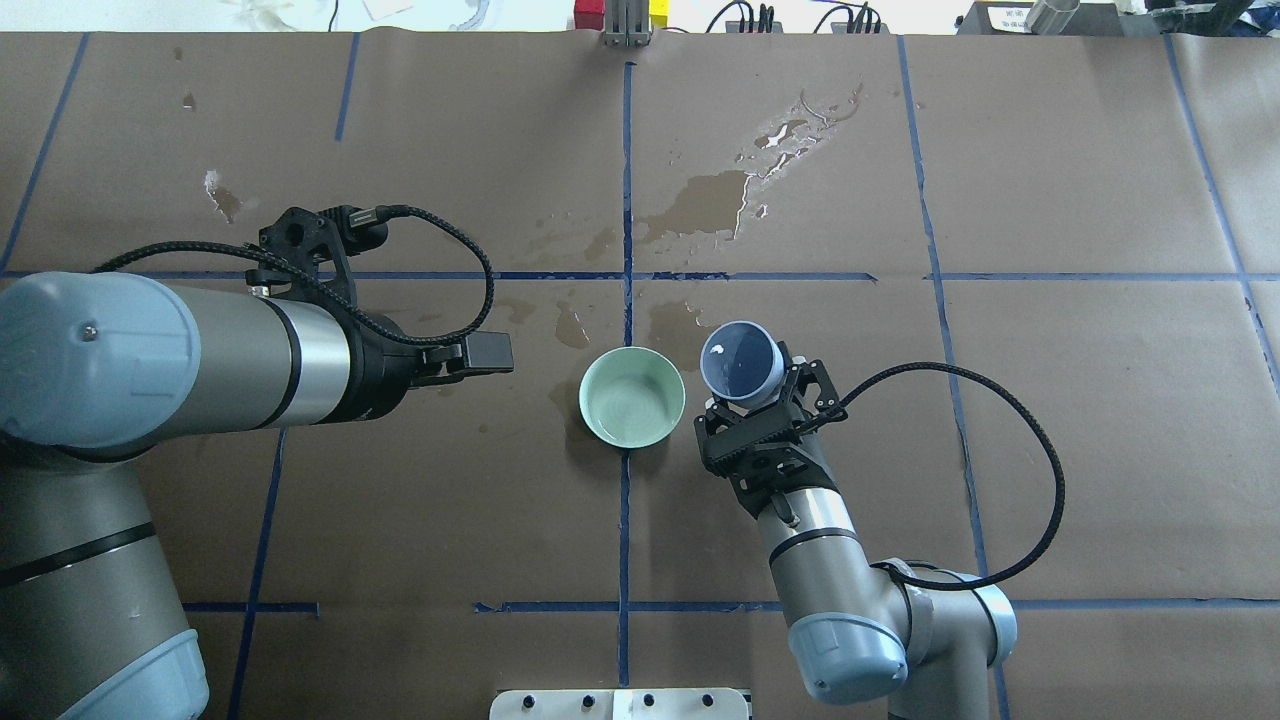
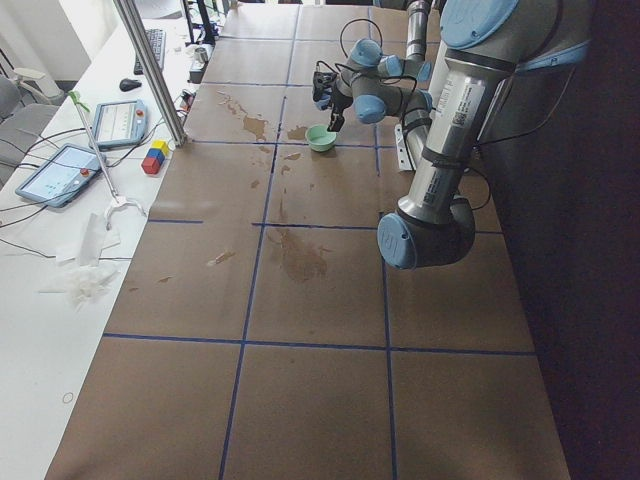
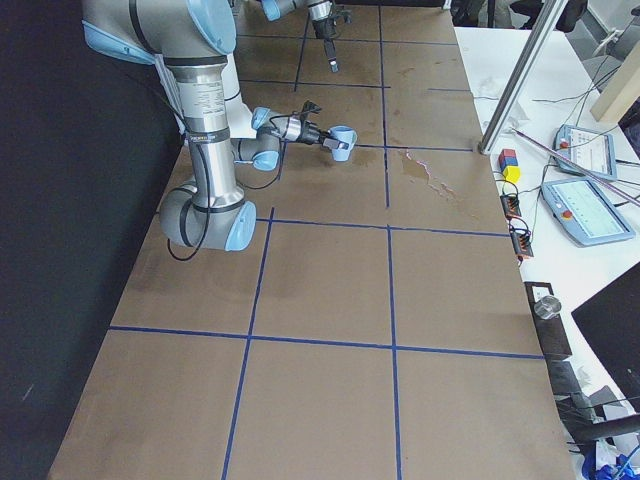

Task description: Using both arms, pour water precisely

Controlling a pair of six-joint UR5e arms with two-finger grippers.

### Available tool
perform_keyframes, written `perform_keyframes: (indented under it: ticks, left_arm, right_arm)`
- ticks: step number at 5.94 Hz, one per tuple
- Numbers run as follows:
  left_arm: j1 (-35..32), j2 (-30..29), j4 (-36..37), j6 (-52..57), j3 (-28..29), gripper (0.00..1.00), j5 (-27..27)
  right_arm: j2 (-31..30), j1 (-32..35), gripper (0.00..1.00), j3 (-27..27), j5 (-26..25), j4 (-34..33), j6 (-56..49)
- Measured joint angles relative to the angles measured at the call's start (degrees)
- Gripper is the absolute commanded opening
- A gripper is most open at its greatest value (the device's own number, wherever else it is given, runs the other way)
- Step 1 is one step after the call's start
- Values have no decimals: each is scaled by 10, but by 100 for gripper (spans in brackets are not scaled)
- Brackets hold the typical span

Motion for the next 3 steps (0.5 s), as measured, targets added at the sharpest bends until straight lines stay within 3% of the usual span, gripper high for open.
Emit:
perform_keyframes:
  ticks: [3]
  left_arm:
    - [0,3,0,0,-2,100,0]
  right_arm:
    - [28,1,23,-5,-2,-73,-33]
